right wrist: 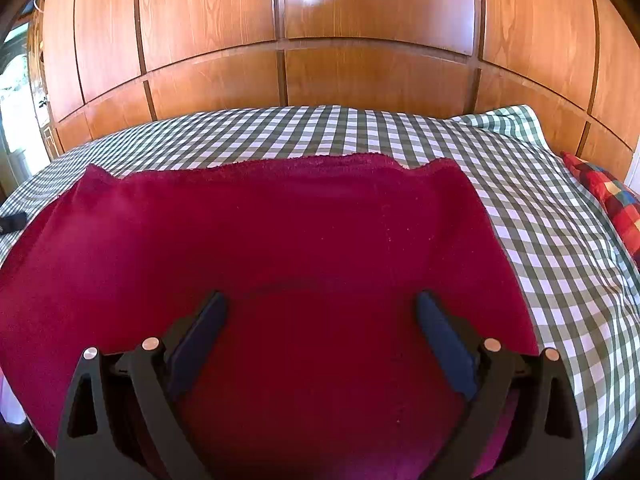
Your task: Fold small clothes
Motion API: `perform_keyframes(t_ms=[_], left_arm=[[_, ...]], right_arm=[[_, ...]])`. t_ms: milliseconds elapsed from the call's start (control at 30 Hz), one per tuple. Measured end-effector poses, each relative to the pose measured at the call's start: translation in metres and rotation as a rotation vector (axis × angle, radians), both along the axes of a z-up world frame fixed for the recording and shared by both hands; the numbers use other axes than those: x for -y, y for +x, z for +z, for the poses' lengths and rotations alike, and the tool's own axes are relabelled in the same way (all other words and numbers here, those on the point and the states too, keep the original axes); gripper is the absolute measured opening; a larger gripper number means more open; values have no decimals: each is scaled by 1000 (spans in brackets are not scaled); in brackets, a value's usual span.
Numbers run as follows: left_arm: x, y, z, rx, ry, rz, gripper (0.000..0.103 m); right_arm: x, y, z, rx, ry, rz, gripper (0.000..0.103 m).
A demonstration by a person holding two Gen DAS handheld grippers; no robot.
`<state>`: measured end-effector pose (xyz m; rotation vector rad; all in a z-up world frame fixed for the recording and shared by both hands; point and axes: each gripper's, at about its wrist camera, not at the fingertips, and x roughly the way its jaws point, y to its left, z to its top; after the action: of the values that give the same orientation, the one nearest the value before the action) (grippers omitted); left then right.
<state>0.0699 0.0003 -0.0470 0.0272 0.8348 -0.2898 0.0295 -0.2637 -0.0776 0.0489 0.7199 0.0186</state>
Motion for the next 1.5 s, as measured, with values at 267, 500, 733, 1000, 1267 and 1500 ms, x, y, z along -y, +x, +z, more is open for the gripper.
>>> perform_keyframes(t_ms=[267, 500, 733, 1000, 1267, 1500], left_arm=[[-8, -2, -33, -23, 18, 90, 8], [-10, -8, -31, -24, -6, 96, 8], [-14, -8, -31, -24, -33, 97, 8], [-16, -11, -31, -20, -48, 101, 8], [-16, -11, -31, -20, -43, 99, 8], [-17, -11, -32, -18, -47, 96, 8]], right_arm=[[2, 1, -1, 2, 11, 6, 96], [3, 0, 6, -56, 32, -2, 96], [28, -28, 33, -90, 86, -32, 94], [78, -71, 35, -169, 141, -137, 71], [72, -83, 35, -211, 136, -92, 14], [81, -86, 12, -260, 117, -99, 12]])
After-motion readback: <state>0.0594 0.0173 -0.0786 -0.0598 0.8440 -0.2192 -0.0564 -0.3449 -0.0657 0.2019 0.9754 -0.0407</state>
